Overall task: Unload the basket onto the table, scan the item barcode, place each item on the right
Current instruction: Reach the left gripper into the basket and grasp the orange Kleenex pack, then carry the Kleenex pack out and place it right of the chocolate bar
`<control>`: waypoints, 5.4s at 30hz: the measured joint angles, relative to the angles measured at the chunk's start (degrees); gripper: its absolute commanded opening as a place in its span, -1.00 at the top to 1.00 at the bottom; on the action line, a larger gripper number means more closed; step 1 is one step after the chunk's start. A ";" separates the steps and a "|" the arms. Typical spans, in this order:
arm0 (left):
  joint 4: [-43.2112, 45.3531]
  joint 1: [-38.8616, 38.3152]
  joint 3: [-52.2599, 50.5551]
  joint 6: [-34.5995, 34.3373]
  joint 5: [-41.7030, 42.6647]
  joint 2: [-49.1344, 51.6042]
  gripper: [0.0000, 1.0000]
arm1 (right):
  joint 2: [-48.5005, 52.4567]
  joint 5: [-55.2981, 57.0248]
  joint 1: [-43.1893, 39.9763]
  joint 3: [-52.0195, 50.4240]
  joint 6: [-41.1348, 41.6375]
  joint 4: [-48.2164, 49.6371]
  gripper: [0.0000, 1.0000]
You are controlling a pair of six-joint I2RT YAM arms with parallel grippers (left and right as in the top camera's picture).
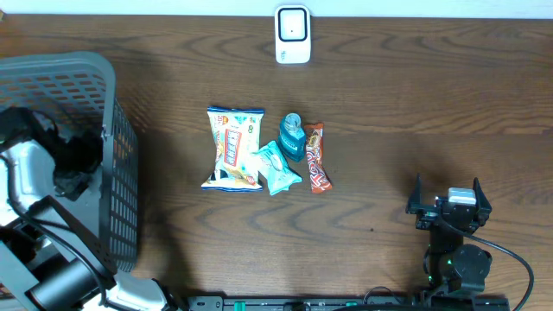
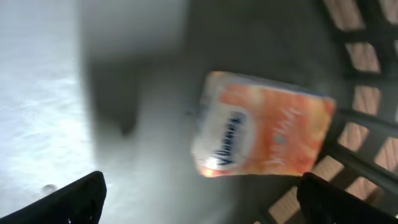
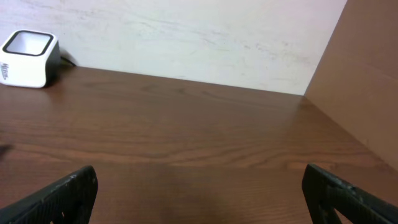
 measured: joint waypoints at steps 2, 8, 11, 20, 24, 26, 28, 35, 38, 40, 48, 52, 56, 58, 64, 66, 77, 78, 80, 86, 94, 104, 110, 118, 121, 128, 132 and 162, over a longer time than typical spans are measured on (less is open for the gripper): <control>0.70 -1.55 0.00 0.39 -0.33 0.00 -0.96 | 0.00 0.00 0.00 0.00 0.00 0.00 -0.98; 0.92 -5.77 0.00 1.16 -6.01 0.00 -0.96 | 0.00 0.00 0.00 0.00 0.00 0.00 -0.98; 1.01 -6.56 0.00 1.25 -7.87 0.17 -0.96 | 0.02 0.00 0.00 0.00 0.00 0.00 -0.98; 1.05 -6.95 0.39 1.27 -9.09 4.90 -0.96 | 0.00 0.00 0.00 0.00 0.00 0.00 -0.98; -0.31 -6.99 1.22 0.92 -9.75 5.33 -0.95 | 0.02 0.00 0.00 0.00 0.00 0.00 -0.99; -1.20 -7.10 1.53 -0.44 -11.02 5.35 -0.96 | 0.00 0.00 0.00 0.00 0.00 0.00 -0.99; -2.29 -7.34 1.86 -2.21 -12.68 5.31 -0.96 | 0.00 0.00 0.00 0.00 0.00 0.00 -0.99; -8.44 -4.28 2.21 -14.56 -17.86 4.52 -0.96 | 0.00 0.00 0.00 0.00 0.00 0.00 -0.99; -10.56 -1.77 2.08 -18.05 -19.45 4.00 -0.96 | 0.00 0.00 0.00 0.00 0.00 0.00 -0.98; -11.21 -0.35 1.68 -19.56 -20.48 3.43 -0.96 | 0.00 0.00 0.00 0.00 0.00 0.00 -0.99; -12.92 1.03 0.57 -21.53 -23.28 -2.95 -0.96 | 0.02 0.02 0.00 0.00 0.00 0.00 -0.98; -12.98 1.03 0.57 -21.55 -23.50 -7.85 -0.96 | 0.00 0.00 0.00 0.00 0.00 0.00 -0.98; -12.83 1.03 0.57 -21.55 -23.50 -9.16 -0.96 | 0.00 0.00 0.00 0.00 0.00 0.00 -0.99; -12.31 1.03 0.57 -21.53 -23.47 -8.68 -0.96 | 0.00 0.00 0.00 0.00 0.00 0.00 -0.98; -10.69 1.03 0.57 -21.31 -23.47 -5.55 -0.95 | 0.00 0.00 0.00 0.00 0.00 0.00 -0.98; -10.16 1.03 0.48 -21.29 -23.47 -4.66 -0.96 | 0.00 0.00 0.00 0.00 0.00 0.00 -0.98; -6.25 1.03 0.09 -16.44 -20.13 -1.86 -0.96 | 0.00 0.00 0.00 0.00 0.00 0.00 -0.99; -6.19 1.03 0.09 -16.17 -19.98 -1.77 -0.96 | 0.00 0.00 0.00 0.02 0.00 0.00 -0.98; -5.79 1.03 0.07 -15.19 -19.87 -1.77 -0.96 | 0.00 0.00 0.00 0.00 0.00 0.00 -0.99; -4.76 1.03 0.07 -13.66 -19.76 -1.64 -0.96 | 0.00 0.00 0.00 0.00 0.00 0.00 -0.99; -3.96 1.01 0.07 -12.22 -19.56 3.76 -0.96 | 0.00 0.00 0.00 0.00 0.00 0.00 -0.99; -4.26 0.96 0.28 -11.69 -18.73 5.53 -0.40 | 0.00 0.00 0.00 0.00 0.00 0.00 -0.99; -5.97 0.96 0.50 -11.85 -18.73 5.55 -0.29 | 0.00 0.00 0.00 0.00 0.00 0.00 -0.98; -8.11 0.96 0.96 -11.82 -18.73 4.39 -0.29 | 0.00 0.00 0.00 0.00 0.00 0.00 -0.98; -8.28 0.96 0.96 -11.82 -18.49 0.83 -0.29 | 0.00 0.00 0.00 0.00 0.00 0.00 -0.98; -8.26 0.96 1.07 -11.85 -12.68 -15.12 -0.29 | 0.00 0.00 0.00 0.00 0.00 -0.02 -0.99; -7.93 0.48 1.09 -11.87 -6.97 -24.55 -0.29 | 0.00 0.00 0.00 0.00 0.00 -0.02 -0.98; 21.05 -66.03 1.16 -18.34 -4.76 -23.91 -0.29 | 0.00 0.00 0.00 0.00 0.00 0.00 -0.98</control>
